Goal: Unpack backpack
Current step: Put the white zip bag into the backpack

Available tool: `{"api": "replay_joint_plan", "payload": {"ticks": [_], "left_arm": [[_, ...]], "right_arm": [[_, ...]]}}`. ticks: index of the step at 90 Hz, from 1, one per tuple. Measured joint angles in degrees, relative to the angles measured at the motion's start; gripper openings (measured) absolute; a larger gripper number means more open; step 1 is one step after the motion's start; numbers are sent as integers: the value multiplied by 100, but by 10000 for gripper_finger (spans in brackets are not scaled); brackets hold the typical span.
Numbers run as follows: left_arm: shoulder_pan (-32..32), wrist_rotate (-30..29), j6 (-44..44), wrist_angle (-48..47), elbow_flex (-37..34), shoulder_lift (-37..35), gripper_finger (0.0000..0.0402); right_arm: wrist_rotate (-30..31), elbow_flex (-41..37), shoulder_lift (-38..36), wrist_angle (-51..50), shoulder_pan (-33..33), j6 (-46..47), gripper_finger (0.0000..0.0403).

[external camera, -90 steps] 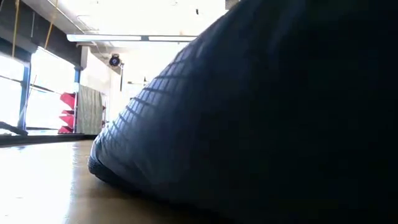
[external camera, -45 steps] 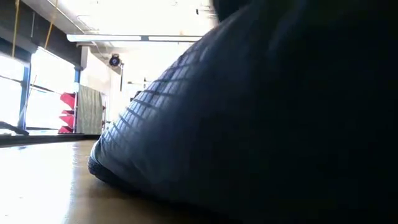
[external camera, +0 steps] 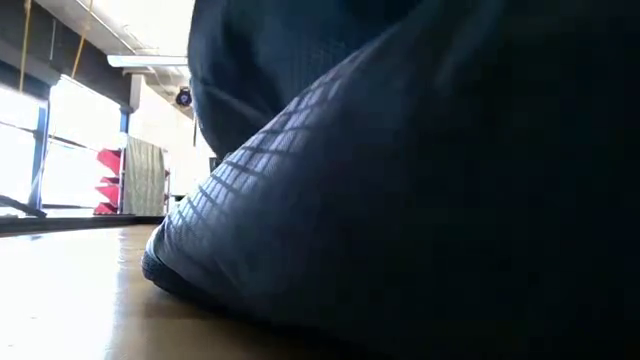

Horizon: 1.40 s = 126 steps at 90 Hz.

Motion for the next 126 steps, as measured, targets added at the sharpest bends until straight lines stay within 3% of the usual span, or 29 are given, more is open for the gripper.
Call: {"api": "replay_joint_plan", "payload": {"ticks": [15,23,33,45,70,82,100,117,126], "left_arm": [[382,949,0,307,0,264,117],[524,1624,3,605,1,360,117],[654,1986,1,853,2,445,117],[780,1992,-52,859,7,557,117],[1276,1952,-652,485,-2,1075,117],[1525,1953,-737,-296,2,1122,117],[1888,1396,-505,-1359,36,1049,117],[2279,573,115,-2034,44,962,117],[2499,-222,363,-2391,30,791,117]], "right_arm": [[-1838,35,-550,-1376,495,1335,155],[-2327,13,-584,-2111,884,1663,156],[-2335,-3,-502,-2563,1477,1103,163],[-1914,-1,-338,-2478,2050,133,177],[-1941,0,792,-2500,2296,-1899,181],[-1964,0,1202,-2370,2323,-2643,181],[-2262,8,1613,-2025,2288,-2894,145],[-2089,13,1748,-1987,2201,-1865,25],[-1846,13,1743,-1856,2101,-1141,12]]}}
